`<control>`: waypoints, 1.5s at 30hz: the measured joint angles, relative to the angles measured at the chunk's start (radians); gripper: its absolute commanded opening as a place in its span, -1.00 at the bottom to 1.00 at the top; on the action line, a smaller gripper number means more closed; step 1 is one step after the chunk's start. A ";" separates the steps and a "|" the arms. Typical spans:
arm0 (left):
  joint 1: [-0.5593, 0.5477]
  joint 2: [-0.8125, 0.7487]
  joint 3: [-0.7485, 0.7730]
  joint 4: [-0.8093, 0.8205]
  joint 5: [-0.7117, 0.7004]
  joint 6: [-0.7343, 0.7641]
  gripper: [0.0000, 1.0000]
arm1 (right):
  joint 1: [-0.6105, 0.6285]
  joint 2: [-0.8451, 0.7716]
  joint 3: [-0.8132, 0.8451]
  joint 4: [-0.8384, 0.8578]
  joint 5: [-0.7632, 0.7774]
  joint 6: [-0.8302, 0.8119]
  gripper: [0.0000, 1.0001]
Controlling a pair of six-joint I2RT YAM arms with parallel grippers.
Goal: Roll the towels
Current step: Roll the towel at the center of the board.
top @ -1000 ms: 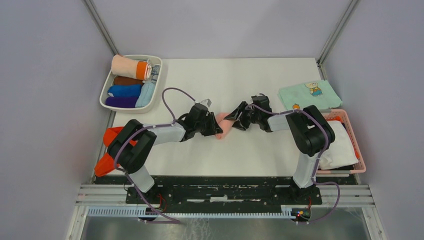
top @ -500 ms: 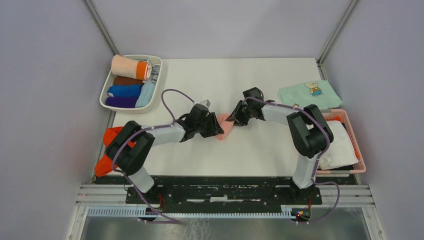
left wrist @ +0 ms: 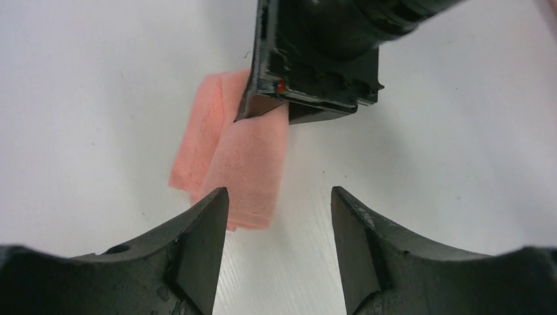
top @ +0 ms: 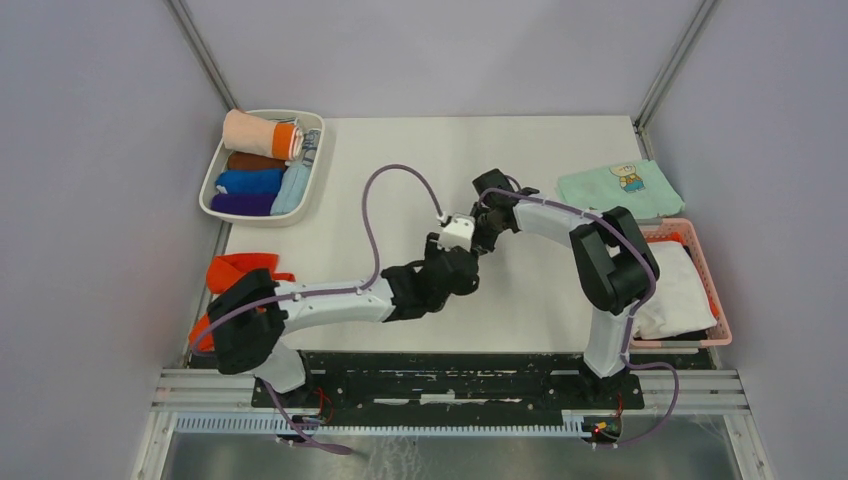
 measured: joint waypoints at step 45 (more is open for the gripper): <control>-0.135 0.551 0.264 -0.031 -0.452 0.478 0.34 | 0.001 0.028 0.046 -0.098 -0.055 -0.002 -0.40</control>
